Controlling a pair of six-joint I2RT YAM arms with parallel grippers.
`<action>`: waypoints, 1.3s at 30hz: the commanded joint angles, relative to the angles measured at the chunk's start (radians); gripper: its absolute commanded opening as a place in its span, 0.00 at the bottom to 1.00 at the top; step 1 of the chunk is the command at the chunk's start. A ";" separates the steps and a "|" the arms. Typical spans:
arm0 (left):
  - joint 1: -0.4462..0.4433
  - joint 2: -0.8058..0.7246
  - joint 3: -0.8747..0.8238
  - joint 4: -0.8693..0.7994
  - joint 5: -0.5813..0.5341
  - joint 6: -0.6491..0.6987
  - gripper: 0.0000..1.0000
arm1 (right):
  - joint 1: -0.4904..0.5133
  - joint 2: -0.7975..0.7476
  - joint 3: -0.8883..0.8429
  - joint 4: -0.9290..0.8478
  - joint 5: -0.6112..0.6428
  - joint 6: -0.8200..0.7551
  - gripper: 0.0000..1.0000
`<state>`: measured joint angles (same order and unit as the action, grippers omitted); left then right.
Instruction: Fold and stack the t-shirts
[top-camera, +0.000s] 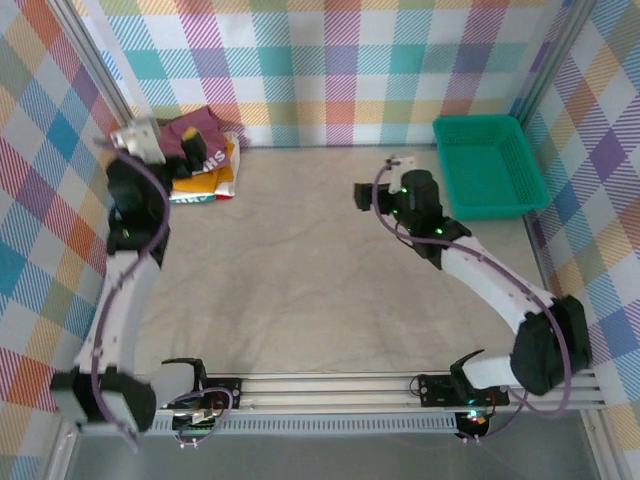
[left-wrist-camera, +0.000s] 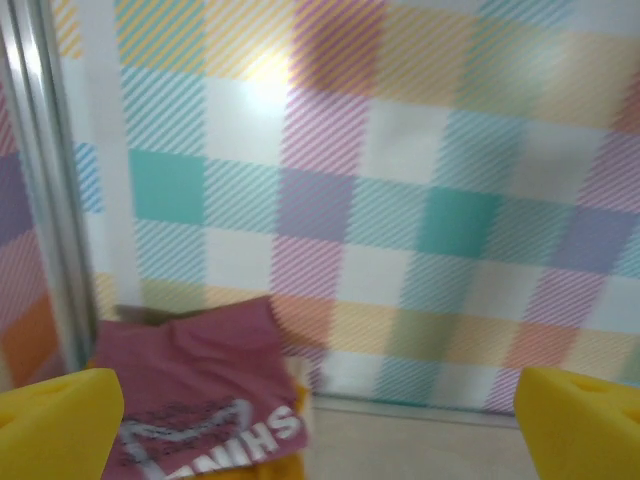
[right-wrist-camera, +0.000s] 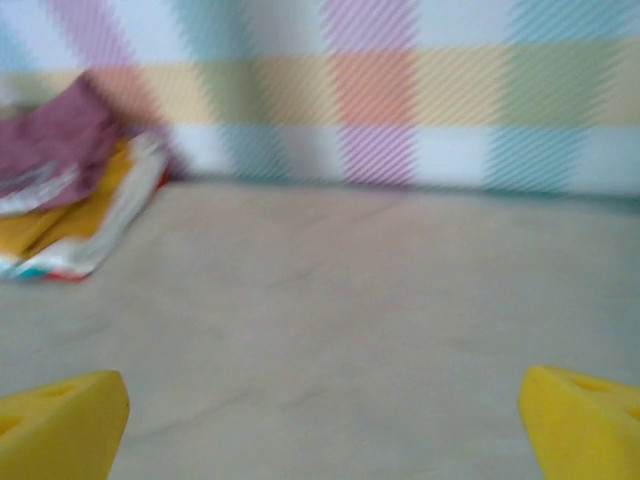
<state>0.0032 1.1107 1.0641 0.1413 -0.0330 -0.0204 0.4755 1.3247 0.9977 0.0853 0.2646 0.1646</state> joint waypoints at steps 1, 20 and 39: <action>-0.031 -0.061 -0.278 0.162 -0.139 -0.089 1.00 | -0.034 -0.110 -0.134 0.127 0.239 -0.104 1.00; -0.010 0.365 -0.588 0.484 -0.185 -0.083 1.00 | -0.309 -0.010 -0.599 0.528 0.124 -0.100 1.00; -0.073 0.453 -0.651 0.676 -0.114 0.030 1.00 | -0.484 0.212 -0.593 0.763 -0.283 -0.138 1.00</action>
<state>-0.0605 1.5574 0.4015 0.8665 -0.1181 -0.0029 0.0216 1.5402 0.3767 0.8806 0.0551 -0.0151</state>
